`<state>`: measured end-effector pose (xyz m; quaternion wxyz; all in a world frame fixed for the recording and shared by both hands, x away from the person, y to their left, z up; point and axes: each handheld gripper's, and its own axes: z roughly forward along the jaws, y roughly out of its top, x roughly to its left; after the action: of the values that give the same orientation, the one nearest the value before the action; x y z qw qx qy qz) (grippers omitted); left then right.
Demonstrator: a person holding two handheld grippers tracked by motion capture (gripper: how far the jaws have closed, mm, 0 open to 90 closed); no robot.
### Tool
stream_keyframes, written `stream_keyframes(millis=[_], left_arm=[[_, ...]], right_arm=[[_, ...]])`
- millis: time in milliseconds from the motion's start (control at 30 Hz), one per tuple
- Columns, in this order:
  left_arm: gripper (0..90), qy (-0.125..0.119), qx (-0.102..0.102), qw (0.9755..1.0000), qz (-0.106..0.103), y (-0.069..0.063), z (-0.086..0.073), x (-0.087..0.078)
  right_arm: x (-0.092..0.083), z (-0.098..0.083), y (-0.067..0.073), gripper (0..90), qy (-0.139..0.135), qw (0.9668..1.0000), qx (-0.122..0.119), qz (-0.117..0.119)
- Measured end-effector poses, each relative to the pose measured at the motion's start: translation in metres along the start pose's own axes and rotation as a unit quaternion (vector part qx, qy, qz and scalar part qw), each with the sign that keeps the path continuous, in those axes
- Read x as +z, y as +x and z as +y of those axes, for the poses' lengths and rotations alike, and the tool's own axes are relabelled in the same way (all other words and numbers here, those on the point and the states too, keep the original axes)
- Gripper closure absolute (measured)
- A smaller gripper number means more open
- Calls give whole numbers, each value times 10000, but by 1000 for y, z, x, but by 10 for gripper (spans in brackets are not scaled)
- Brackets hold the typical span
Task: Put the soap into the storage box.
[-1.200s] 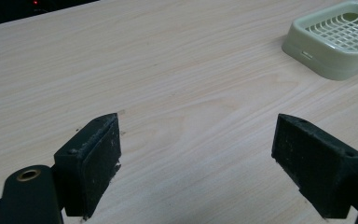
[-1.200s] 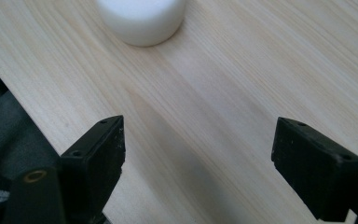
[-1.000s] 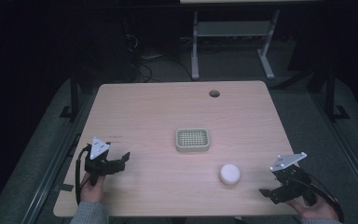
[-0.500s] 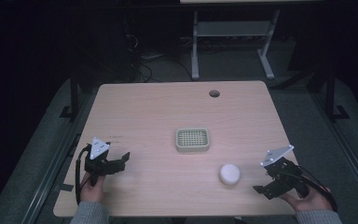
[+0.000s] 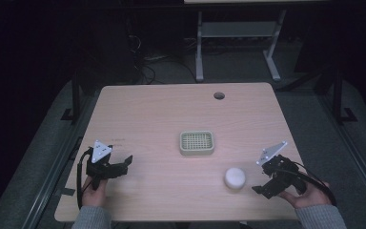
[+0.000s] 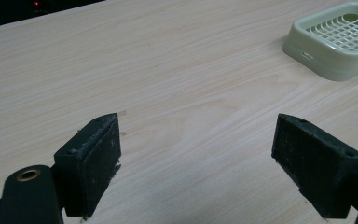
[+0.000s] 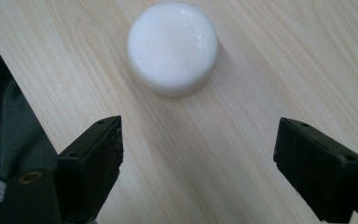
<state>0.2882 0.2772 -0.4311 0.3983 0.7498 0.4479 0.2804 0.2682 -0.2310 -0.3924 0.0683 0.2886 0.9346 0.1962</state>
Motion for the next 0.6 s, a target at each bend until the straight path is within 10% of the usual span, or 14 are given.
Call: stream_keyframes(millis=[600], left_arm=[[152,-6,-16,10000,0,1,0,0]], right_arm=[[15,32,4,151,257,9990,-325,146]])
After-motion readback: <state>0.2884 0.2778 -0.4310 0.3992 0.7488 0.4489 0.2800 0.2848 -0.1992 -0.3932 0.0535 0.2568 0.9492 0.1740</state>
